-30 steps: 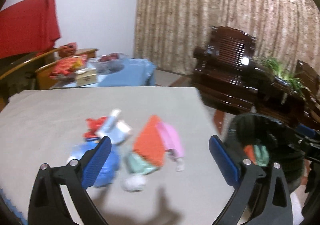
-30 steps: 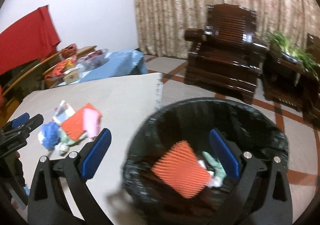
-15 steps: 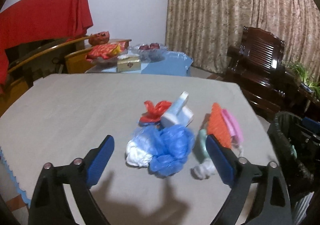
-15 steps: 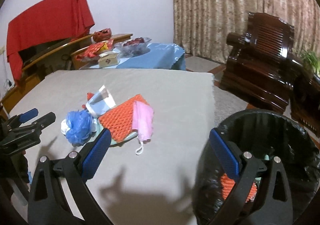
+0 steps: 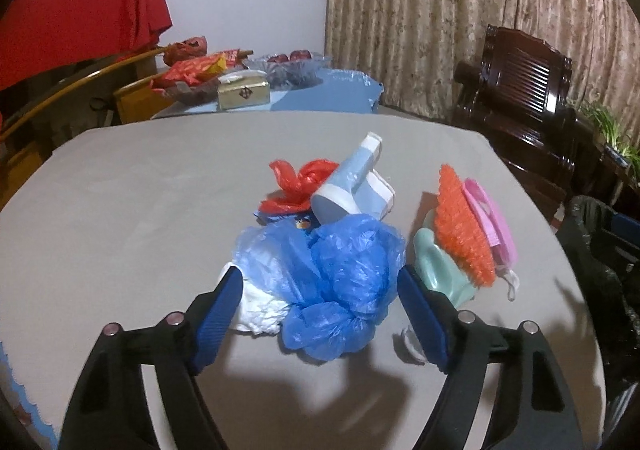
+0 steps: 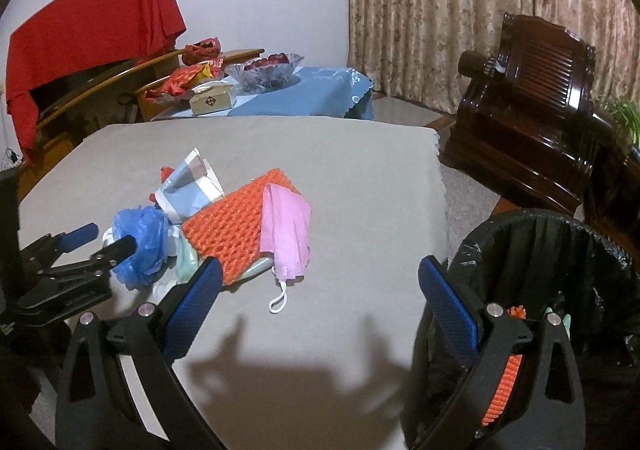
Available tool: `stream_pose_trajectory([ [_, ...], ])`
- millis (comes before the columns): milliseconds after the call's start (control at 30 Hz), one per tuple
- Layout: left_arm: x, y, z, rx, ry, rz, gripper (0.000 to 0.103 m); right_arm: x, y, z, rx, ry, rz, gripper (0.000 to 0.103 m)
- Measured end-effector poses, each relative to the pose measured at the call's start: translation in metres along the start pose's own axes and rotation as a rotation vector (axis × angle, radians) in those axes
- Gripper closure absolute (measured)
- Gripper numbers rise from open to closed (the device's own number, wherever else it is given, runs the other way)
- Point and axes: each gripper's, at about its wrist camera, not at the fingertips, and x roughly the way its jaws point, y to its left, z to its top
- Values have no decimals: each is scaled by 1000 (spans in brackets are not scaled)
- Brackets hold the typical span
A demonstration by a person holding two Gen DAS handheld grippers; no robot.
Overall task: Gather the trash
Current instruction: 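Return both grippers to the table and grasp the blue plastic bag with the left gripper, then grasp the pink mask with the right gripper while the left lifts the blue bag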
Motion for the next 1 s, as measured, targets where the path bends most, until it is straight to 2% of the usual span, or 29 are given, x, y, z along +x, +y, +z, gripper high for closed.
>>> stream_pose_trajectory([
  [100,11,-4,0,3,21,-12,33,4,-1,1,-4,6,-4,7],
  [200,20,-7,-1,7,41,-30,48,7,-3,1,1,10,-2,7],
  [233,21,-9,-2,10,45,-40,56,8,-2,1,1,11,-1,7],
  [433,11,-9,0,-9,11,-66,78,13,0,3,-2,10,4,7],
  [667,-4,-6,9,-45,-19,-91,83,35,11,8,-12,25,9,8],
  [800,-6,-5,9,-58,-16,-104,84,61,13,3,-24,81,-8,23],
  [1000,-9,-7,6,-49,-14,-103,85,86,15,2,-5,127,-4,27],
])
